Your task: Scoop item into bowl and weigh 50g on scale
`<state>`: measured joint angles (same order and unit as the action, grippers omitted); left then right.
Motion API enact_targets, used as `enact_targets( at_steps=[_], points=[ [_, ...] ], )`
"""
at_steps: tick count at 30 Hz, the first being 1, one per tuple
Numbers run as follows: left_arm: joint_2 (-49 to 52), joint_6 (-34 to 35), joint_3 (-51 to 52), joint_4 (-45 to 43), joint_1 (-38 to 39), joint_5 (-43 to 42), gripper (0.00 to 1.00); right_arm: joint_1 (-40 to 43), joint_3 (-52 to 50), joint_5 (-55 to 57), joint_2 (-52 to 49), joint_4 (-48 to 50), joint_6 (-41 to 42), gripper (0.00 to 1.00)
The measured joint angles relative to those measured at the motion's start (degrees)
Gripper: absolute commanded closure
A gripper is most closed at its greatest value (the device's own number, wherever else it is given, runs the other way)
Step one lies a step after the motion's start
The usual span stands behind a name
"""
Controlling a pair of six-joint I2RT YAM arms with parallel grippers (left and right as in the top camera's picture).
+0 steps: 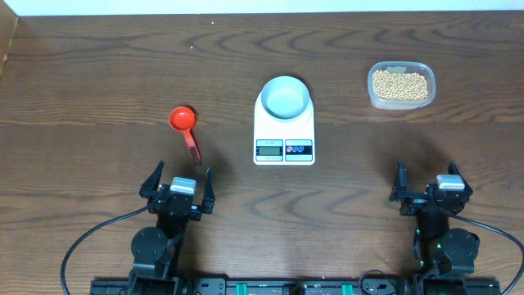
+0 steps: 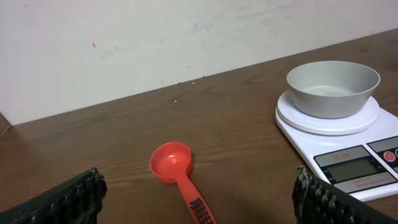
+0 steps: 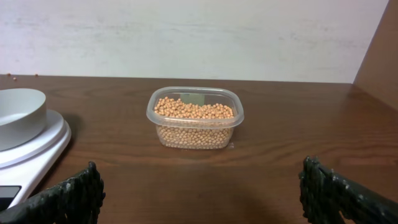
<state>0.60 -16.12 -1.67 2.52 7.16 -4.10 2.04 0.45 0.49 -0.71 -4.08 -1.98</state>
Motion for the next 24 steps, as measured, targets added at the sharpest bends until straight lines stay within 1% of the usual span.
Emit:
enact_targets(
  at_steps=[16,24],
  points=[
    [0.0,0.0,0.2,-0.6,0.0,0.0,0.02,0.0,0.0,0.0,0.0,0.0,0.0,0.01],
    [0.0,2.3,0.2,-0.6,0.0,0.0,0.02,0.0,0.0,0.0,0.0,0.0,0.0,0.01]
  ],
)
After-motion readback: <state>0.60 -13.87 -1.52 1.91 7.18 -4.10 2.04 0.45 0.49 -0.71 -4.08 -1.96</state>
